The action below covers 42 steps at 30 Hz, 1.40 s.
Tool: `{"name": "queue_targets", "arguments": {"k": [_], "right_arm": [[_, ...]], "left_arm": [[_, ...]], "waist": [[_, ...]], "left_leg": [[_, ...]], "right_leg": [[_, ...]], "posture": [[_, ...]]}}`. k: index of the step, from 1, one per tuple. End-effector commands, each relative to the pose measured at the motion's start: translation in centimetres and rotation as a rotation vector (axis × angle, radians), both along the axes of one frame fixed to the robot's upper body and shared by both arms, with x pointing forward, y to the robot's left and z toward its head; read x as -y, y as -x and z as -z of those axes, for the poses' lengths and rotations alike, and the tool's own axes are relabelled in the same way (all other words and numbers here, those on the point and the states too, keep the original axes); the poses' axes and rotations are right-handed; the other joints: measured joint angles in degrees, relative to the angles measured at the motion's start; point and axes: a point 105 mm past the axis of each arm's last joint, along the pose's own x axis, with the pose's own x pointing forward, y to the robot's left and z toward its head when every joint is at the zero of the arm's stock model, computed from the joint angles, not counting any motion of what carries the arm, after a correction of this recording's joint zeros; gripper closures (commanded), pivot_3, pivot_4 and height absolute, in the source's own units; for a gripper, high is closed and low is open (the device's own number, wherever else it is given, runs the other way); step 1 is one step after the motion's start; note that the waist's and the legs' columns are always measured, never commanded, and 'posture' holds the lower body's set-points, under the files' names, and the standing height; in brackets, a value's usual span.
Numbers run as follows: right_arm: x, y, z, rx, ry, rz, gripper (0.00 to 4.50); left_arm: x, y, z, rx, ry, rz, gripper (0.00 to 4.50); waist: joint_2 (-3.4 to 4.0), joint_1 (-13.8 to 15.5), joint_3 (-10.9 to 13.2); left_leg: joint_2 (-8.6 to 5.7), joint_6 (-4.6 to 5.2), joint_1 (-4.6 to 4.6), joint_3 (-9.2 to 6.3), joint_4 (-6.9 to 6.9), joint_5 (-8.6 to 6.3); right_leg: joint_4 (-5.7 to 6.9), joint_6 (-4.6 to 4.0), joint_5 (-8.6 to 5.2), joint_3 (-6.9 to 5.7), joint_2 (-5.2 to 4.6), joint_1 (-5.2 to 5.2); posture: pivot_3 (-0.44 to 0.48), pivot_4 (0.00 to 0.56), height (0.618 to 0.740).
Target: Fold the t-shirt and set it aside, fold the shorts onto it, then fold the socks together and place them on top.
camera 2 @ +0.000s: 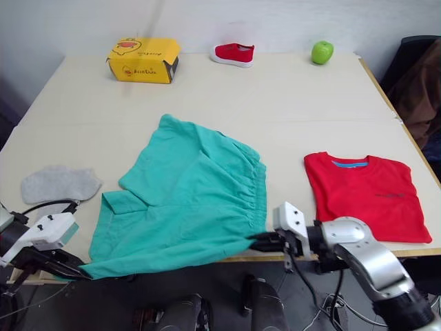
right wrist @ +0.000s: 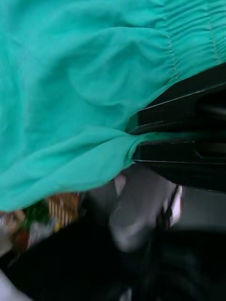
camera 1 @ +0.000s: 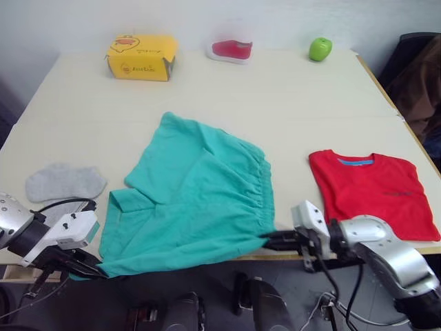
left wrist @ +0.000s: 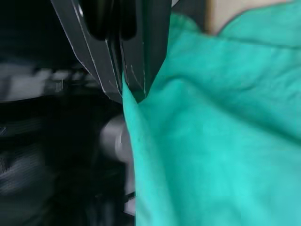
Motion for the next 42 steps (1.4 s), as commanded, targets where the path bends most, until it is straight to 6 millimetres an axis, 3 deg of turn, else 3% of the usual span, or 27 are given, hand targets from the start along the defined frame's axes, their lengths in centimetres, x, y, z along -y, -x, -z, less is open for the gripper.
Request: {"name": "queue_targets", "arguments": {"k": [1,3,7,9,16,21,25,26,31,34,37,40,42], "right_arm": [[0.3,-1.2,-2.5,-0.036,-0.129,0.076,4.50],[0.4,-2.1,-3.3,-0.064,-0.174,0.121,4.50],[1.0,-5.1,-4.7,-0.132,-0.261,0.270,4.50],[1.2,-6.6,-4.6,-0.154,-0.263,0.340,4.50],[2.1,-11.6,-4.7,-0.177,-0.272,0.571,4.50],[2.4,-14.0,-4.8,-0.135,-0.253,0.670,4.50],[1.8,-14.3,-4.9,-0.132,-0.233,0.653,4.50],[1.8,-14.3,-5.1,-0.127,-0.236,0.651,3.92],[2.2,-14.9,-6.6,-0.056,-0.266,0.686,2.28],[2.7,-14.7,-8.6,0.096,-0.237,0.702,1.22],[1.9,-13.0,-10.0,0.269,-0.164,0.630,0.16],[0.3,-10.5,-10.7,0.351,-0.136,0.531,0.00],[-0.8,-8.5,-10.0,0.403,-0.073,0.442,0.00]], "left_arm": [[0.7,-3.5,-4.0,0.096,0.150,0.003,4.47],[1.4,-6.7,-5.4,0.187,0.197,-0.023,4.47],[3.8,-16.3,-9.6,0.526,0.278,-0.177,4.47],[4.9,-19.3,-10.0,0.630,0.270,-0.236,4.47],[7.1,-24.3,-8.1,0.853,0.136,-0.368,4.47],[6.5,-26.2,-6.9,0.957,0.025,-0.501,4.47],[6.2,-26.8,-6.3,0.960,0.014,-0.589,4.47],[6.2,-26.8,-6.2,0.953,0.017,-0.602,4.31],[6.1,-27.0,-6.2,0.973,-0.002,-0.608,2.89],[4.9,-27.2,-8.2,1.050,0.013,-0.683,1.91],[4.3,-26.6,-10.8,1.057,0.147,-0.699,0.95],[4.5,-25.1,-12.3,1.023,0.249,-0.579,0.02],[4.5,-23.6,-12.4,0.995,0.281,-0.449,0.02]], "waist": [[0.01,0.2,0.0],[0.24,0.3,-0.1],[-0.14,0.4,-0.3],[-0.22,0.2,-0.3],[-0.24,-1.8,-0.2],[-0.25,-1.6,-0.2],[-0.25,-1.3,-0.2],[-0.25,-1.2,-0.2],[-0.25,-1.5,-0.2],[-0.25,-1.5,-0.2],[-0.26,-1.5,-0.2],[-0.26,-1.6,-0.2],[-0.26,-1.6,-0.2]], "left_leg": [[-0.02,0.00,0.04,0.00,0.03,0.00],[-0.15,-0.01,0.29,0.09,-0.07,0.02],[-0.12,-0.04,0.76,0.23,-0.10,0.02],[-0.14,-0.06,0.78,0.24,-0.03,0.02],[0.03,-0.06,0.74,0.25,-0.32,0.01],[0.05,-0.07,0.77,0.20,-0.29,0.01],[0.03,-0.06,0.74,0.16,-0.27,0.01],[0.03,-0.06,0.71,0.13,-0.25,0.01],[0.03,-0.06,0.69,0.11,-0.25,0.00],[0.03,-0.06,0.69,0.12,-0.24,0.00],[0.03,-0.07,0.55,0.16,-0.24,0.00],[-0.02,-0.10,-0.11,0.26,-0.06,0.02],[-0.01,-0.12,-0.10,0.26,-0.09,0.03]], "right_leg": [[0.02,-0.01,0.00,0.00,0.01,0.05],[0.13,-0.01,0.00,-0.01,0.36,0.59],[0.24,0.02,-0.01,-0.06,0.49,1.07],[0.33,0.02,-0.01,-0.08,0.44,0.89],[0.08,0.02,-0.02,-0.08,0.15,0.65],[0.18,0.02,-0.02,-0.06,0.07,0.64],[0.20,0.02,-0.02,-0.08,0.01,0.63],[0.18,0.02,-0.02,-0.11,0.01,0.62],[0.17,0.02,-0.02,-0.14,0.02,0.62],[0.19,0.02,-0.02,-0.13,0.02,0.61],[0.27,0.02,-0.02,-0.08,0.02,0.37],[0.52,0.02,-0.02,-0.02,0.04,-0.35],[0.52,-0.03,-0.04,-0.06,0.10,-0.35]], "posture": [[0.000,0.150,0.740],[0.000,0.150,0.740],[0.000,0.150,0.740],[0.000,0.150,0.740],[0.000,0.150,0.740],[0.000,0.150,0.740],[0.000,0.150,0.740],[0.000,0.150,0.740],[0.000,0.150,0.740],[0.000,0.150,0.740],[0.000,0.150,0.740],[0.000,0.150,0.740],[0.000,0.150,0.740]]}}
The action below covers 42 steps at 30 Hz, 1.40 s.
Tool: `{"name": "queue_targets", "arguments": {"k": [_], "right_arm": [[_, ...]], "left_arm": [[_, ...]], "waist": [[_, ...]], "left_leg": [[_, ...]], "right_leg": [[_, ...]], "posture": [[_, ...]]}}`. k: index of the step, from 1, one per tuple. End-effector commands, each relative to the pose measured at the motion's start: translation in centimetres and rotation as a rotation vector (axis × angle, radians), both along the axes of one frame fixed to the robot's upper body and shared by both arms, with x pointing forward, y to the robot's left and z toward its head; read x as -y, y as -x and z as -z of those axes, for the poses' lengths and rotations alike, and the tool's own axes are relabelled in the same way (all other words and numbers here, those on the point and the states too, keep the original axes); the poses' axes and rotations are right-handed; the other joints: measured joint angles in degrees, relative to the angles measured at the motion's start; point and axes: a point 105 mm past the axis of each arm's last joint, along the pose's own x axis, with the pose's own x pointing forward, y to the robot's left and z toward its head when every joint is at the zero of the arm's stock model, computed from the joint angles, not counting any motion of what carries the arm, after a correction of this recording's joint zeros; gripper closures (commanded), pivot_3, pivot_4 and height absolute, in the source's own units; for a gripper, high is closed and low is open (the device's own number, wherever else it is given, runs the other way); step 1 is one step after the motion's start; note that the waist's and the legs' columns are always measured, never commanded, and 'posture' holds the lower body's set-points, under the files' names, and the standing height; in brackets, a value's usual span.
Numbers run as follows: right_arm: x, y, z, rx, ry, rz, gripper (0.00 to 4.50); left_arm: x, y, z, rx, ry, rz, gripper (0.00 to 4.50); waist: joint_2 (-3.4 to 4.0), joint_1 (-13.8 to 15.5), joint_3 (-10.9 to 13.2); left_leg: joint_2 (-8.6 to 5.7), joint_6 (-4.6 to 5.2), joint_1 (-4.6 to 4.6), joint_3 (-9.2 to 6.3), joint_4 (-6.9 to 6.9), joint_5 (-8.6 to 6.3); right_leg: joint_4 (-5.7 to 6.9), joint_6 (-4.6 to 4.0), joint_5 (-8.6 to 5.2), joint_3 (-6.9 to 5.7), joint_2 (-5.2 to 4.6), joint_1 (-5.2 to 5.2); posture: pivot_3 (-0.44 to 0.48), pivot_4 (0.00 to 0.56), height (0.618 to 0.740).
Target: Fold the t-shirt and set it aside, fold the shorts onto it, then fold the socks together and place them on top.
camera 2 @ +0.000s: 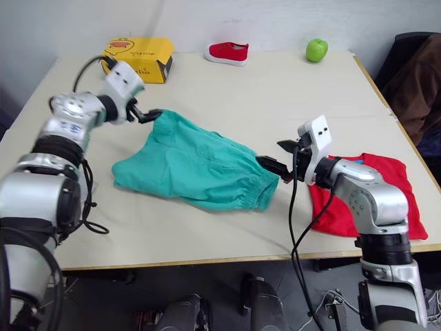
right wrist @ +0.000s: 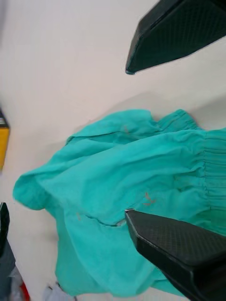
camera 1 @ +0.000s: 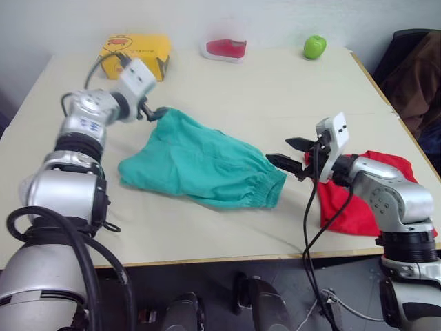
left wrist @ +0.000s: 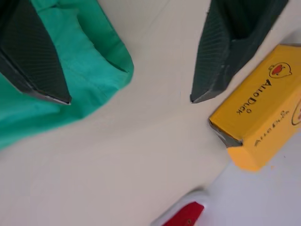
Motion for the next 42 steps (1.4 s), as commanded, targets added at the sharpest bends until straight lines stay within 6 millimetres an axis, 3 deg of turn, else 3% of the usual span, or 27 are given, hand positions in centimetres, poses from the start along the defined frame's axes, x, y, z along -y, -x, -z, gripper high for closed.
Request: {"name": "queue_targets", "arguments": {"k": [1,5,10,14,20,23,25,28,34,37,40,42], "right_arm": [[-2.5,3.5,0.0,0.097,0.123,-0.155,0.00],[-4.2,5.6,3.3,0.167,0.324,-0.254,0.00],[-5.2,5.6,5.3,0.258,0.460,-0.294,0.00],[-5.7,4.3,6.3,0.350,0.543,-0.267,0.00],[-6.0,2.2,7.8,0.456,0.634,-0.218,0.00],[-5.5,0.8,8.3,0.534,0.705,-0.192,0.62],[-5.2,0.2,8.2,0.551,0.707,-0.174,1.29],[-4.9,-0.7,7.8,0.586,0.708,-0.151,2.36],[-4.7,-1.1,6.4,0.635,0.668,-0.156,4.50],[-4.5,-0.2,5.5,0.666,0.638,-0.237,4.50],[-3.5,0.9,5.2,0.696,0.666,-0.340,4.50],[-2.7,1.6,5.4,0.706,0.686,-0.396,4.50]], "left_arm": [[0.6,2.8,-1.8,0.024,-0.031,0.247,0.02],[0.2,8.2,2.8,-0.171,-0.123,0.514,0.02],[-1.6,13.1,8.5,-0.347,-0.337,0.537,0.02],[-3.3,12.0,10.6,-0.279,-0.492,0.422,0.02],[-2.9,10.9,12.5,-0.221,-0.509,0.387,0.02],[-2.4,9.3,13.2,-0.163,-0.489,0.327,0.00],[-2.1,8.4,13.6,-0.135,-0.487,0.301,0.00],[-1.9,7.5,14.4,-0.132,-0.479,0.284,0.62],[-1.4,7.5,15.1,-0.150,-0.427,0.300,2.56],[-0.6,9.2,15.1,-0.214,-0.343,0.368,3.43],[0.0,13.6,15.3,-0.364,-0.276,0.505,4.31],[0.3,16.3,15.2,-0.441,-0.255,0.562,4.43]], "waist": [[0.00,0.0,0.0],[0.06,-0.8,0.0],[0.00,-1.3,0.0],[-0.01,-0.5,0.0],[-0.06,0.3,0.0],[-0.04,0.2,0.0],[-0.06,0.4,-0.1],[-0.06,0.7,-0.1],[-0.05,0.4,-0.1],[-0.05,0.2,-0.1],[-0.01,-0.1,0.0],[0.03,-0.3,0.0]], "left_leg": [[-0.01,0.00,0.00,-0.02,0.01,0.00],[0.01,-0.01,0.22,0.10,0.00,0.00],[0.09,-0.06,0.12,-0.07,0.17,0.00],[0.08,-0.08,0.18,-0.11,0.17,-0.01],[0.03,-0.05,0.13,-0.10,0.15,-0.01],[0.05,-0.05,0.17,-0.07,0.12,-0.01],[0.03,-0.02,0.32,-0.07,0.14,0.01],[0.04,0.00,0.87,-0.08,0.00,0.02],[0.08,-0.01,1.13,-0.08,-0.10,0.01],[0.09,-0.01,1.13,-0.08,-0.09,0.01],[0.14,-0.04,1.10,-0.08,-0.14,-0.01],[0.20,-0.07,1.10,-0.08,-0.16,-0.05]], "right_leg": [[0.00,-0.01,-0.01,-0.02,0.03,0.01],[0.01,-0.02,-0.02,0.12,0.00,0.17],[0.11,-0.08,-0.06,0.17,-0.01,0.10],[0.08,-0.11,-0.07,0.16,-0.04,0.20],[0.05,-0.10,-0.07,0.13,-0.10,0.18],[0.06,-0.10,-0.07,0.09,-0.09,0.22],[0.09,-0.10,-0.06,0.10,-0.14,0.35],[0.04,-0.11,-0.07,0.13,-0.15,0.87],[-0.01,-0.11,-0.07,0.11,-0.16,1.12],[-0.01,-0.11,-0.07,0.10,-0.16,1.12],[-0.08,-0.13,-0.09,0.07,-0.14,1.07],[-0.15,-0.15,-0.14,0.04,-0.10,1.06]], "posture": [[0.000,0.150,0.740],[0.000,0.150,0.740],[0.000,0.150,0.740],[0.000,0.150,0.740],[0.000,0.150,0.740],[0.000,0.150,0.740],[0.000,0.150,0.740],[0.000,0.150,0.740],[0.000,0.150,0.740],[0.000,0.150,0.740],[0.000,0.150,0.740],[0.000,0.150,0.740]]}}
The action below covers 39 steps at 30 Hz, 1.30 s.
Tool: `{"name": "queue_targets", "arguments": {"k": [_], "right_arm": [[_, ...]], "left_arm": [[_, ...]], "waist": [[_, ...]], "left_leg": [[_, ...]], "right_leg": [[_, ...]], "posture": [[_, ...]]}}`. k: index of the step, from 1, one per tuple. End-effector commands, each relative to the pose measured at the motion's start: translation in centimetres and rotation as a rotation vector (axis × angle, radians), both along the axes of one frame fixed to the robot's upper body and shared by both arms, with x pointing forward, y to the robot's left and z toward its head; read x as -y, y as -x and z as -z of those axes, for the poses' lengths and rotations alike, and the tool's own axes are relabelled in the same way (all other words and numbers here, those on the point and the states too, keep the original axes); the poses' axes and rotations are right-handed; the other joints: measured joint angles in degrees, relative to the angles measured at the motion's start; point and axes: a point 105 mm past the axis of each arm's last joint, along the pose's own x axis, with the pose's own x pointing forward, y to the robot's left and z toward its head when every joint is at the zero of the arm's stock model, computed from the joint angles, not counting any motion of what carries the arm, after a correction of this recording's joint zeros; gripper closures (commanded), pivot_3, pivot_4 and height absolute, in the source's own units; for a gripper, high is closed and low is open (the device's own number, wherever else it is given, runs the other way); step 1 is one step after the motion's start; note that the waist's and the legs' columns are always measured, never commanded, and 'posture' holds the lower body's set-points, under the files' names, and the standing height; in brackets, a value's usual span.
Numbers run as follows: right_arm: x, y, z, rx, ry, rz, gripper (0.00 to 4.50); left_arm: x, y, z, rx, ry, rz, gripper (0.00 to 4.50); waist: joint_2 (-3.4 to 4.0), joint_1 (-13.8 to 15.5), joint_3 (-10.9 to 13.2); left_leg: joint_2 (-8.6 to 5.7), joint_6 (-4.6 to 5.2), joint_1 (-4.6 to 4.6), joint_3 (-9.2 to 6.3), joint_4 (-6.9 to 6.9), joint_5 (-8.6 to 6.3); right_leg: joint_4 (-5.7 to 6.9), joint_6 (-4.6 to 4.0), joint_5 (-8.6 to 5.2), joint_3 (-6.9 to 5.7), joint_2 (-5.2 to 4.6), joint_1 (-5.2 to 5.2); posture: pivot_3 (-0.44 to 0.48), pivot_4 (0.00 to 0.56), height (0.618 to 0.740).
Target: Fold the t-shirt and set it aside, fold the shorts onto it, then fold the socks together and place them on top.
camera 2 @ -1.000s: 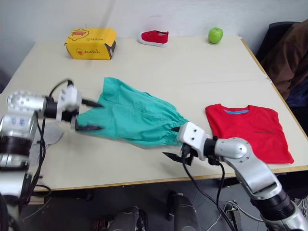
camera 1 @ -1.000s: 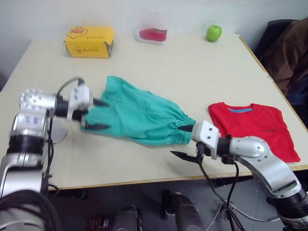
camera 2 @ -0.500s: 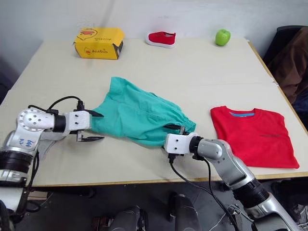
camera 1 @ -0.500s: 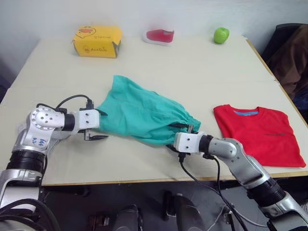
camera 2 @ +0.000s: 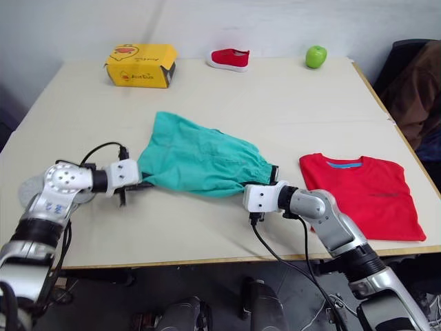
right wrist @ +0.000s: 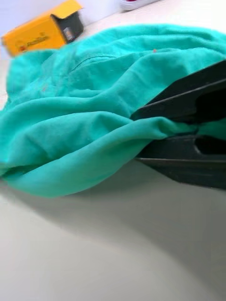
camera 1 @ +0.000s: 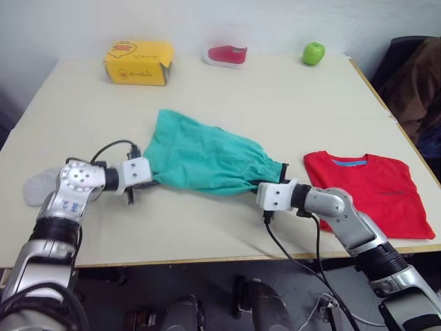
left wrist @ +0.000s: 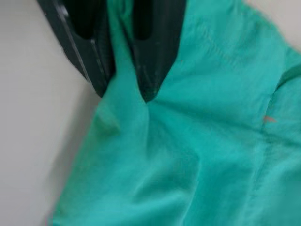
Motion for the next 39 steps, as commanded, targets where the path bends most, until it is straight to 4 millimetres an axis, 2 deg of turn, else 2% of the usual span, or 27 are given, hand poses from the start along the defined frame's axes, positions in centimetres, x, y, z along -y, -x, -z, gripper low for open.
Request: {"name": "queue_targets", "arguments": {"k": [1,3,6,8,12,13,16,18,22,23,25,26,28,29,31,35,36,39], "right_arm": [[1.2,1.3,-1.1,0.033,0.021,-0.095,4.50],[2.1,2.1,-0.4,0.023,0.067,-0.139,4.50],[3.3,3.0,1.2,0.007,0.142,-0.186,4.50],[3.9,3.4,2.2,-0.008,0.171,-0.192,4.50],[4.5,3.6,3.1,-0.033,0.184,-0.187,4.50],[4.6,3.6,3.0,-0.045,0.171,-0.179,4.22],[5.1,4.1,2.5,-0.085,0.147,-0.159,3.48],[5.4,5.0,1.6,-0.131,0.119,-0.156,2.73],[5.0,7.2,-1.5,-0.345,-0.049,-0.128,1.35],[4.8,7.5,-2.5,-0.395,-0.095,-0.122,1.06],[4.5,7.9,-3.6,-0.458,-0.142,-0.114,1.06],[3.8,7.5,-4.8,-0.507,-0.244,-0.105,1.06],[2.4,6.6,-6.0,-0.602,-0.380,-0.085,1.70],[1.5,6.1,-6.0,-0.632,-0.404,-0.079,2.06],[0.1,4.9,-5.6,-0.648,-0.430,-0.056,2.75],[-2.7,1.6,-3.6,-0.678,-0.495,0.057,4.20],[-3.3,1.1,-3.0,-0.671,-0.491,0.070,4.49],[-4.4,0.1,-0.9,-0.672,-0.458,0.131,4.49]], "left_arm": [[1.3,4.4,-0.6,-0.144,0.019,0.107,4.43],[1.8,6.1,-0.6,-0.165,0.014,0.117,4.43],[2.4,7.6,-0.1,-0.180,0.008,0.097,4.43],[2.4,7.7,0.7,-0.158,-0.016,0.050,4.43],[2.4,6.3,2.2,-0.087,-0.018,-0.078,4.43],[2.4,6.2,2.3,-0.081,-0.007,-0.093,4.48],[2.4,7.0,2.2,-0.126,0.048,-0.116,3.86],[2.2,8.3,1.7,-0.202,0.094,-0.114,3.23],[1.9,11.6,-0.9,-0.398,0.212,-0.066,1.98],[1.7,11.7,-2.1,-0.430,0.264,-0.068,1.97],[1.7,12.0,-3.5,-0.466,0.325,-0.069,1.97],[1.9,10.5,-5.1,-0.421,0.406,-0.077,1.97],[2.4,7.6,-7.4,-0.340,0.536,-0.118,2.38],[3.0,6.4,-7.9,-0.322,0.572,-0.124,2.59],[4.1,5.1,-7.3,-0.320,0.550,-0.129,3.19],[6.4,2.3,-4.4,-0.300,0.447,-0.139,4.49],[6.8,1.6,-3.8,-0.300,0.438,-0.154,4.50],[6.9,-0.2,-1.3,-0.281,0.369,-0.197,4.50]], "waist": [[0.04,0.0,0.0],[0.07,0.1,0.0],[0.11,0.5,0.1],[0.14,0.6,0.1],[0.18,0.5,0.1],[0.19,0.5,0.1],[0.24,0.6,0.1],[0.27,0.6,0.1],[0.35,0.4,0.1],[0.37,0.5,0.2],[0.40,0.6,0.2],[0.43,0.8,0.2],[0.42,1.3,0.2],[0.41,1.5,0.2],[0.41,1.8,0.1],[0.42,1.6,0.1],[0.41,1.6,0.1],[0.41,1.7,0.1]], "left_leg": [[0.02,-0.02,0.00,0.00,-0.03,-0.02],[0.07,-0.05,0.02,-0.02,-0.03,-0.03],[0.07,-0.08,0.05,-0.04,0.04,-0.05],[0.05,-0.08,0.11,-0.06,0.03,-0.06],[0.06,-0.09,0.11,-0.04,0.02,-0.06],[0.06,-0.09,0.13,-0.03,0.02,-0.06],[0.06,-0.09,0.15,-0.04,0.02,-0.07],[0.08,-0.10,0.17,-0.04,0.00,-0.09],[0.22,-0.16,0.13,-0.06,-0.04,-0.17],[0.24,-0.17,0.15,-0.05,-0.05,-0.18],[0.25,-0.17,0.15,-0.10,0.01,-0.21],[0.25,-0.14,0.17,-0.11,0.01,-0.23],[0.24,-0.13,0.25,-0.15,0.04,-0.26],[0.21,-0.12,0.24,-0.19,0.05,-0.26],[0.17,-0.15,0.23,-0.19,0.04,-0.26],[0.16,-0.24,0.05,-0.02,-0.07,-0.24],[0.16,-0.24,-0.09,-0.02,-0.02,-0.24],[0.16,-0.23,-0.25,-0.01,0.08,-0.24]], "right_leg": [[-0.02,-0.02,-0.02,0.00,0.02,0.00],[-0.04,-0.05,-0.05,0.00,0.05,0.01],[-0.03,-0.08,-0.07,0.02,0.04,0.03],[-0.19,-0.08,-0.07,0.07,0.03,0.09],[-0.18,-0.09,-0.07,0.09,0.04,0.08],[-0.15,-0.09,-0.07,0.09,0.04,0.09],[-0.14,-0.09,-0.07,0.09,0.02,0.09],[-0.16,-0.10,-0.08,0.09,0.02,0.09],[-0.21,-0.21,-0.15,0.04,0.09,0.02],[-0.25,-0.21,-0.15,0.02,0.11,0.04],[-0.19,-0.24,-0.17,0.02,0.11,0.06],[-0.18,-0.25,-0.18,0.03,0.11,0.08],[-0.16,-0.25,-0.18,0.04,0.11,0.16],[-0.13,-0.25,-0.18,0.07,0.10,0.19],[-0.03,-0.24,-0.16,0.08,0.10,0.15],[0.04,-0.23,-0.17,-0.02,0.20,-0.03],[0.01,-0.23,-0.17,-0.06,0.23,-0.09],[0.01,-0.20,-0.16,-0.07,0.28,-0.22]], "posture": [[0.000,0.150,0.740],[0.000,0.150,0.740],[0.000,0.150,0.740],[0.000,0.150,0.740],[0.000,0.150,0.740],[0.000,0.150,0.740],[0.000,0.150,0.740],[0.000,0.150,0.740],[0.000,0.150,0.740],[0.000,0.150,0.740],[0.000,0.150,0.740],[0.000,0.150,0.740],[0.000,0.150,0.740],[0.000,0.150,0.740],[0.000,0.150,0.740],[0.000,0.150,0.740],[0.000,0.150,0.740],[0.000,0.150,0.740]]}}
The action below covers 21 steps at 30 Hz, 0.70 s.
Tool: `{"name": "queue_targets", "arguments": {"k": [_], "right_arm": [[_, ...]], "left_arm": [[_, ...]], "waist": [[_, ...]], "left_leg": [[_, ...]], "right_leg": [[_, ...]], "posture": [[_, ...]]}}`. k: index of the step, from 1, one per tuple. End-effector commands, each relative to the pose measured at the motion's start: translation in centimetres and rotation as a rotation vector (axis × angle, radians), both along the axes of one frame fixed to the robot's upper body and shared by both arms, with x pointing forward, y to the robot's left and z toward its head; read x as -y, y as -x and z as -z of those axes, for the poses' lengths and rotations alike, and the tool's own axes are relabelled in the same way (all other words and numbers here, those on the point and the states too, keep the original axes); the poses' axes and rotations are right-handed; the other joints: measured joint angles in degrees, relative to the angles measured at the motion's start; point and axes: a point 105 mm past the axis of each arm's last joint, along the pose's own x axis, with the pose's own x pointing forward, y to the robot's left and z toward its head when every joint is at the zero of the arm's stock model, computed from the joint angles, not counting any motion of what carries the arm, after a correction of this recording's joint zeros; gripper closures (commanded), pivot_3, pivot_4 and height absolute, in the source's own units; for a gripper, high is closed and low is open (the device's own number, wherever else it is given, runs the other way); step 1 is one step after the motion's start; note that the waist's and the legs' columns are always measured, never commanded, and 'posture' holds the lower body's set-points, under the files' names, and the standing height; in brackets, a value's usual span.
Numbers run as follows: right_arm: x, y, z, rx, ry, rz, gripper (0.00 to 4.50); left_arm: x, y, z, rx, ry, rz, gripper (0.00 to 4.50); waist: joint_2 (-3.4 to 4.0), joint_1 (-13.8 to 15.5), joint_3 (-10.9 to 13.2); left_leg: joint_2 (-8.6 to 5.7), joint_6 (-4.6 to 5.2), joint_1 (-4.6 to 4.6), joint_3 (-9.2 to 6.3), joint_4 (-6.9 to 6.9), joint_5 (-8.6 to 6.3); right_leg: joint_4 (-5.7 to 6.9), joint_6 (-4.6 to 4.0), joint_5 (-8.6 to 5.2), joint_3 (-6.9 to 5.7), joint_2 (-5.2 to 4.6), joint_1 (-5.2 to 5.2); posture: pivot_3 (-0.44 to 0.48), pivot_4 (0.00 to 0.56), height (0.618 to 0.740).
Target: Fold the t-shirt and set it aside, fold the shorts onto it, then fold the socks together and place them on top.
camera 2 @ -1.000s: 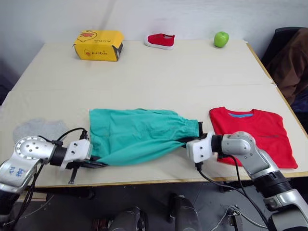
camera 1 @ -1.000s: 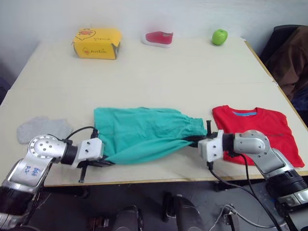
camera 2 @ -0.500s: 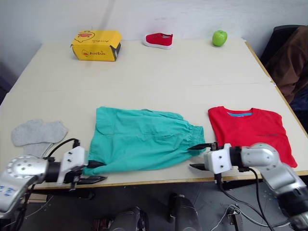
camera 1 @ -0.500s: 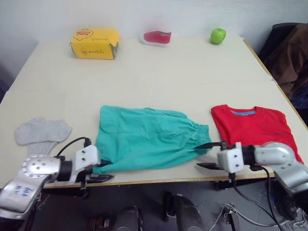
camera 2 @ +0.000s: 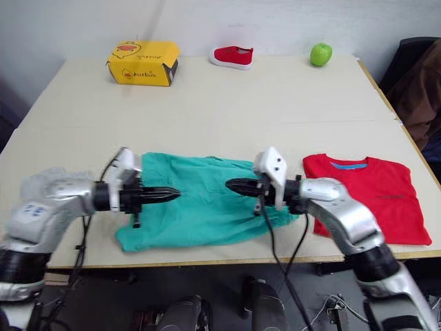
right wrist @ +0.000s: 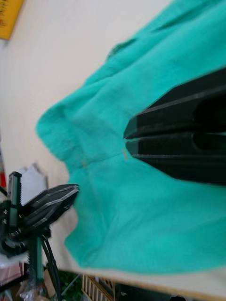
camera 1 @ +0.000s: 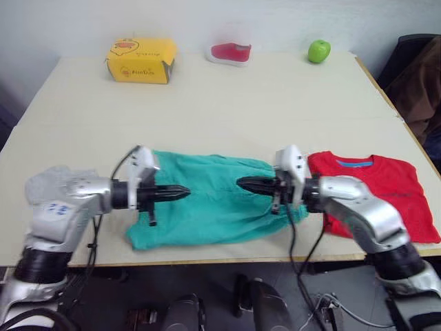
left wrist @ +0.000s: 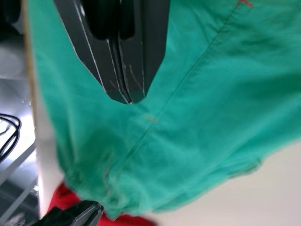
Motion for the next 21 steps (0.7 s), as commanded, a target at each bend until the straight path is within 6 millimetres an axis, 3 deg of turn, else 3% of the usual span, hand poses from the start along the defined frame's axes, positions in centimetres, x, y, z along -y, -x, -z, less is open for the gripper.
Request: {"name": "queue_targets", "arguments": {"k": [1,3,6,12,14,16,19,21], "right_arm": [[-0.5,-1.1,1.4,0.029,0.068,0.053,4.49],[0.2,-2.4,2.7,0.039,0.125,0.131,4.49],[2.9,-4.2,3.8,0.031,0.173,0.274,4.49],[9.2,-5.3,2.4,0.025,0.159,0.449,4.49],[10.6,-5.2,1.3,0.044,0.144,0.471,4.49],[10.5,-4.6,-0.4,0.057,0.087,0.443,4.49],[8.2,-2.5,-3.4,0.077,-0.022,0.302,4.49],[6.9,-1.4,-4.1,0.078,-0.050,0.230,4.49]], "left_arm": [[-0.5,-1.8,1.9,0.059,-0.116,-0.037,4.50],[-0.8,-2.7,3.0,0.057,-0.140,-0.071,4.50],[-2.0,-3.3,4.4,0.051,-0.180,-0.112,4.50],[-5.3,-2.8,5.5,0.033,-0.202,-0.176,4.50],[-5.7,-2.8,4.3,0.050,-0.166,-0.190,4.50],[-5.4,-2.4,2.4,0.073,-0.103,-0.170,4.50],[-3.4,-1.8,-1.9,0.120,0.009,-0.087,4.50],[-2.4,-1.5,-3.7,0.124,0.053,-0.050,4.50]], "waist": [[0.00,0.0,0.0],[0.00,-0.1,0.0],[-0.01,0.0,0.0],[0.00,-0.5,0.0],[0.00,-0.7,0.0],[0.00,-1.1,0.0],[0.03,-1.5,0.0],[0.03,-1.3,0.0]], "left_leg": [[0.00,0.00,0.03,0.00,0.00,0.00],[0.01,0.00,0.05,0.01,0.00,0.00],[0.01,0.02,0.06,-0.01,0.08,0.01],[0.04,0.02,0.31,0.00,0.06,0.02],[0.05,0.02,0.37,0.00,0.03,0.01],[0.05,0.02,0.36,0.00,0.03,0.02],[0.11,-0.02,0.34,-0.01,-0.04,0.03],[0.15,-0.06,0.25,-0.06,-0.03,0.04]], "right_leg": [[0.03,0.00,0.00,0.01,0.00,0.02],[0.05,0.00,0.00,0.03,-0.01,0.02],[0.10,0.00,0.00,0.03,-0.07,0.04],[0.12,0.00,0.00,0.06,-0.11,0.26],[0.12,0.00,0.00,0.07,-0.12,0.28],[0.12,0.00,0.00,0.07,-0.13,0.27],[0.14,-0.02,-0.01,0.06,-0.09,0.23],[0.14,-0.03,-0.02,0.03,-0.06,0.16]], "posture": [[0.000,0.150,0.740],[0.000,0.150,0.740],[0.000,0.150,0.740],[0.000,0.150,0.740],[0.000,0.150,0.740],[0.000,0.150,0.740],[0.000,0.150,0.740],[0.000,0.150,0.740]]}}
